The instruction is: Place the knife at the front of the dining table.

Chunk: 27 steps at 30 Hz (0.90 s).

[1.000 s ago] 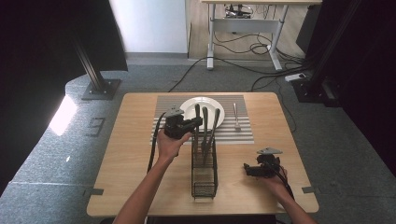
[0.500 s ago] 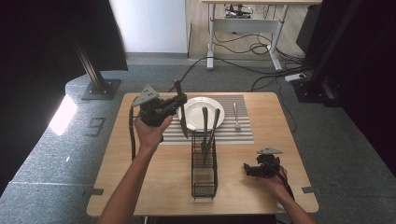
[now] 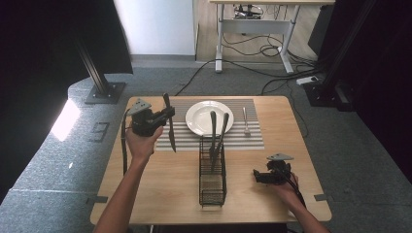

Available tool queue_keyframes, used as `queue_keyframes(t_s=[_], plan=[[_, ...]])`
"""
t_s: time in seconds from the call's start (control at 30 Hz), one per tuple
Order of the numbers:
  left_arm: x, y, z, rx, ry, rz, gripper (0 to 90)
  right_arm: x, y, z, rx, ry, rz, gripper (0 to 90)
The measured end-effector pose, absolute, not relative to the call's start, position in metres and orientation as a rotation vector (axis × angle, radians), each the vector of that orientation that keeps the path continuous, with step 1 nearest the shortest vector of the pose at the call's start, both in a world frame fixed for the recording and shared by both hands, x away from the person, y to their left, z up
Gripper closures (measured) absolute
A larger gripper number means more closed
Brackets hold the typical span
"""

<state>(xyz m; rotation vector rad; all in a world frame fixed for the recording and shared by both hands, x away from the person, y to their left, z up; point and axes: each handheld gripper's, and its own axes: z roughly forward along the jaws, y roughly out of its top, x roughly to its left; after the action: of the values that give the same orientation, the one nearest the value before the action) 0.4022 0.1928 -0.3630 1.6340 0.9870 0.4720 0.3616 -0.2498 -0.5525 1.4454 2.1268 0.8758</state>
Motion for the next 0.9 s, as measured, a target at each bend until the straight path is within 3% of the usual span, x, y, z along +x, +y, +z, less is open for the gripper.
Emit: queue_keyframes(t_s=[0.3,0.9], plan=[[0.418,0.194,-0.390,1.701,1.076,0.488,83.8,0.361,-0.249,-0.553,1.449,2.121,0.878,6.6],[0.451,0.179,-0.404,1.798,1.227,0.550,83.8,0.361,-0.249,-0.553,1.444,2.123,0.878,7.1]])
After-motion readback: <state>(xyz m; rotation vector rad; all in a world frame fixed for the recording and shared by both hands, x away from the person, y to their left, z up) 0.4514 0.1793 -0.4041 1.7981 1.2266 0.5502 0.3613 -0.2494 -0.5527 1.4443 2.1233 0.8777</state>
